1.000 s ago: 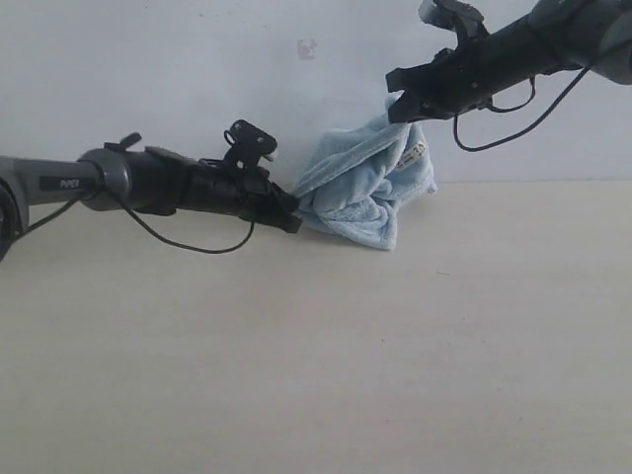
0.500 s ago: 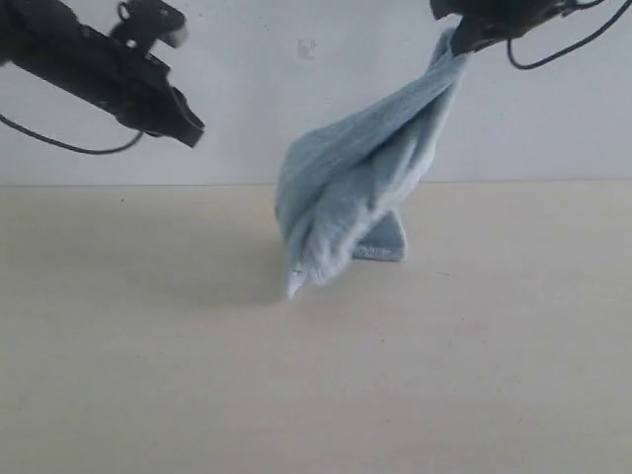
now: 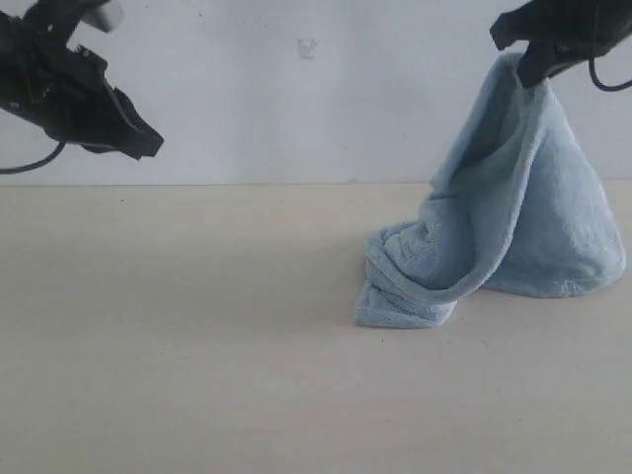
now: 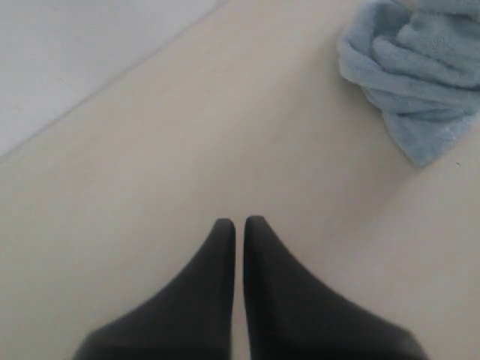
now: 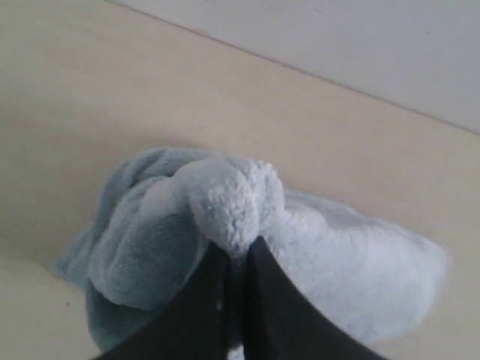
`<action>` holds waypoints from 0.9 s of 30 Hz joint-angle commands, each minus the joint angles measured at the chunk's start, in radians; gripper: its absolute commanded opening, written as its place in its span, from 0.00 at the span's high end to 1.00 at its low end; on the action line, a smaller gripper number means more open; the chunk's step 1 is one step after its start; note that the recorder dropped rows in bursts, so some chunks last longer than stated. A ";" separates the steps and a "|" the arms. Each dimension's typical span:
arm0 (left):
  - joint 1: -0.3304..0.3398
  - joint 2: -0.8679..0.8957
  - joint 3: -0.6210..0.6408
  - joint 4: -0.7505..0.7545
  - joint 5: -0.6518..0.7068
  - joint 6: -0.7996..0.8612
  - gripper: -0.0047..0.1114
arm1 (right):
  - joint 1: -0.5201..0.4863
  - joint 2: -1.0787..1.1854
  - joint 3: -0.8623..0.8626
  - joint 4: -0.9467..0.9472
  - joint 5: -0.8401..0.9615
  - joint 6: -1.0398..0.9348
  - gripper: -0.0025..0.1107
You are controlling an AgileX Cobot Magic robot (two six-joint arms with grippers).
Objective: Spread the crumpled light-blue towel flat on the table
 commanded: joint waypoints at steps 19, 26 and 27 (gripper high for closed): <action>-0.009 0.178 0.089 -0.521 -0.031 0.381 0.47 | -0.320 -0.083 0.540 -0.292 -0.272 0.318 0.91; -0.009 0.181 0.089 -0.533 -0.019 0.384 0.47 | -0.237 -0.157 0.540 -0.146 -0.341 0.134 0.25; -0.009 0.181 0.089 -0.533 -0.016 0.384 0.47 | -0.211 -0.175 0.540 -0.158 -0.355 0.127 0.26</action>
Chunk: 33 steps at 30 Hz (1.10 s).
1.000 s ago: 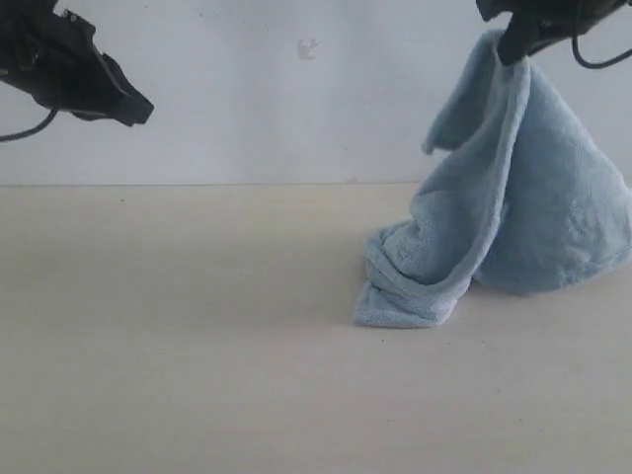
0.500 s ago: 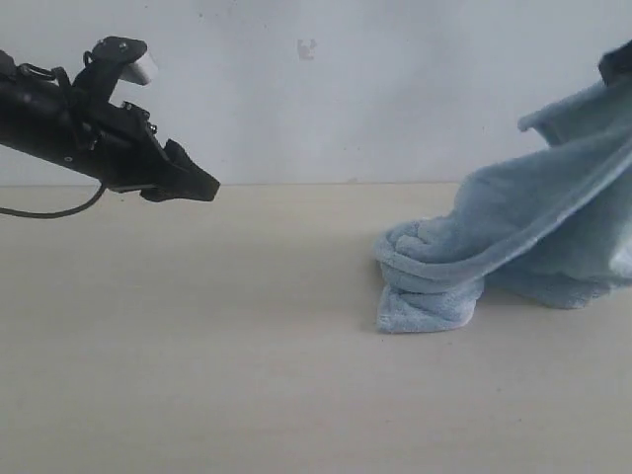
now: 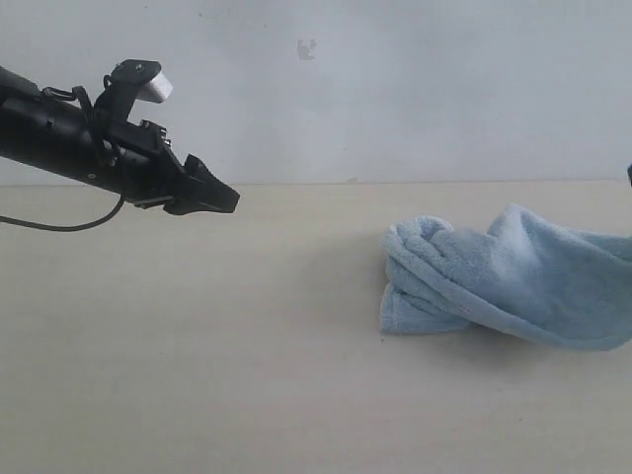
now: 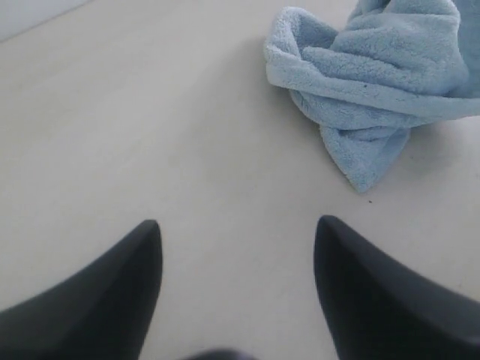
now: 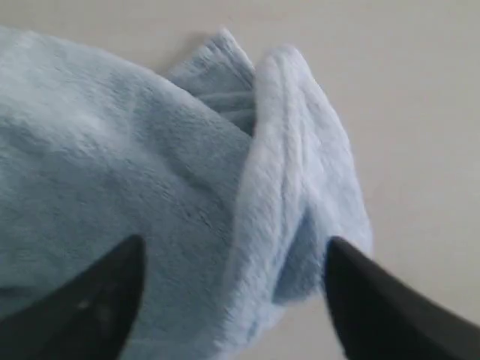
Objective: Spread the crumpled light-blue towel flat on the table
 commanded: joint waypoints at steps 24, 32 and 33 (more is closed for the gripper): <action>-0.005 0.001 0.006 -0.028 0.032 0.009 0.47 | 0.424 0.282 -0.244 0.356 0.029 -0.536 0.50; -0.005 0.001 0.006 -0.041 0.032 0.013 0.47 | 0.505 0.423 -0.351 0.195 0.006 -0.481 0.50; -0.005 0.001 0.006 -0.041 0.032 0.015 0.47 | 0.510 0.436 -0.356 0.176 0.006 -0.470 0.50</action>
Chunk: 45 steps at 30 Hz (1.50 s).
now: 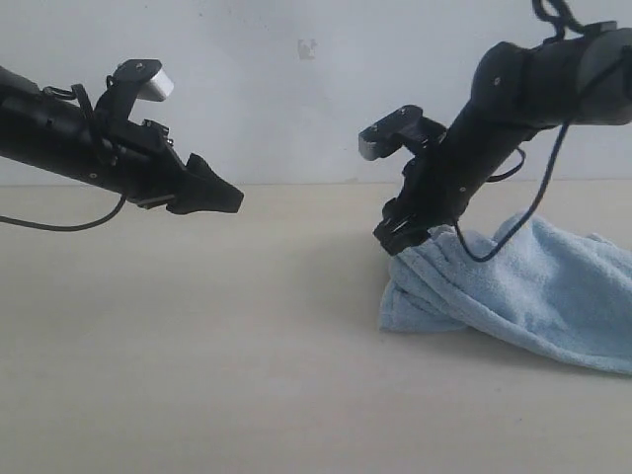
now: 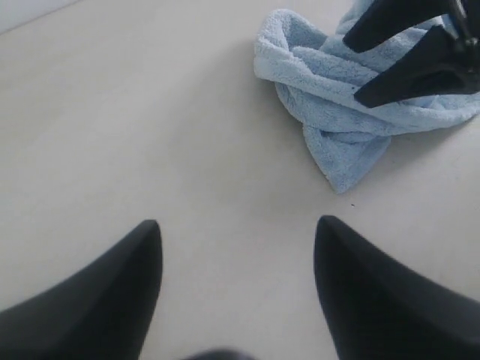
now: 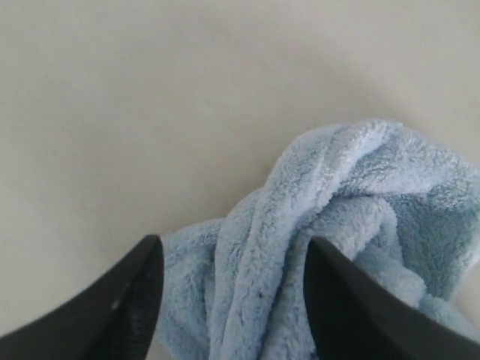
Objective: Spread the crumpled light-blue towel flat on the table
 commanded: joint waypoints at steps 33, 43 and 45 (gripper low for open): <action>-0.005 0.001 0.006 0.114 0.019 0.076 0.47 | 0.020 -0.291 -0.053 0.287 0.300 -0.163 0.98; -0.005 -0.014 0.006 0.140 0.172 0.081 0.33 | 0.020 -0.272 -0.053 0.281 0.289 -0.155 0.98; -0.036 -0.012 0.008 0.151 0.154 0.083 0.32 | 0.020 -0.270 -0.053 0.284 0.289 -0.155 0.98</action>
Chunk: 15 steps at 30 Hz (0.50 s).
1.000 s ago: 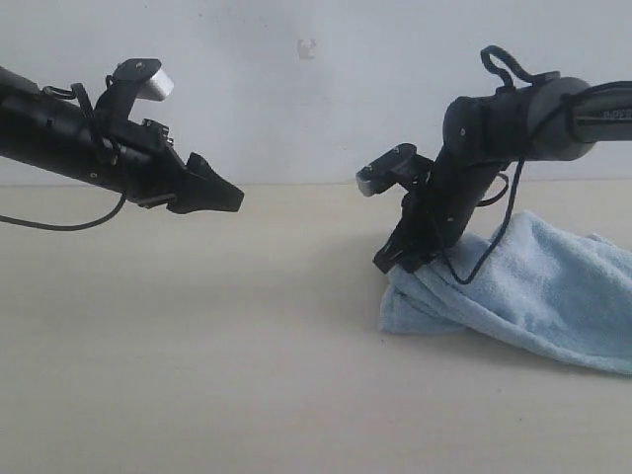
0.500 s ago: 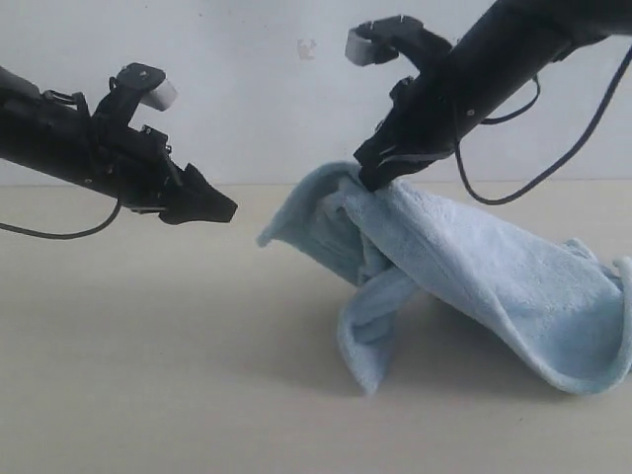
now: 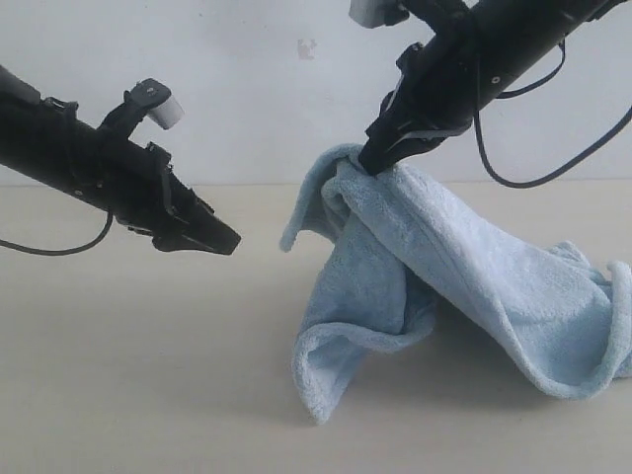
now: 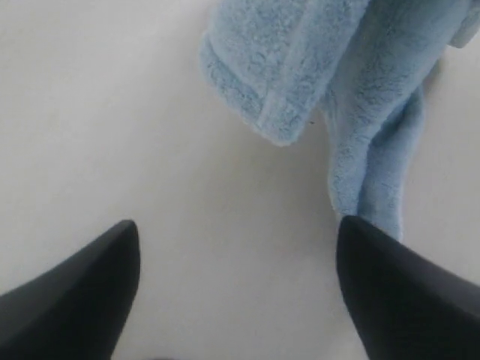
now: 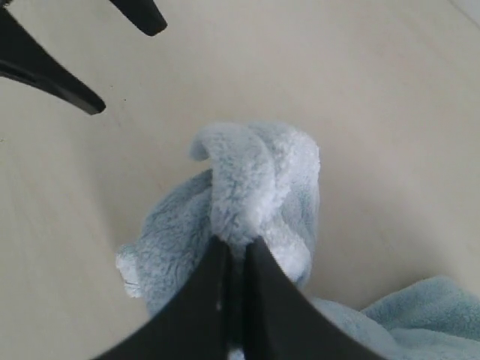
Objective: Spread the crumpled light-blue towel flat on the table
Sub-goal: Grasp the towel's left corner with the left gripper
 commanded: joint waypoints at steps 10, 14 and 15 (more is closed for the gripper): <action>-0.200 0.004 0.041 0.009 -0.306 0.049 0.32 | 0.001 0.004 -0.005 0.033 0.001 -0.007 0.98; -0.223 0.070 0.041 0.004 -0.382 0.054 0.32 | 0.001 0.004 -0.005 0.035 0.009 -0.009 0.98; -0.226 0.084 0.041 0.002 -0.397 0.054 0.32 | 0.001 0.004 -0.005 0.038 0.011 -0.011 0.98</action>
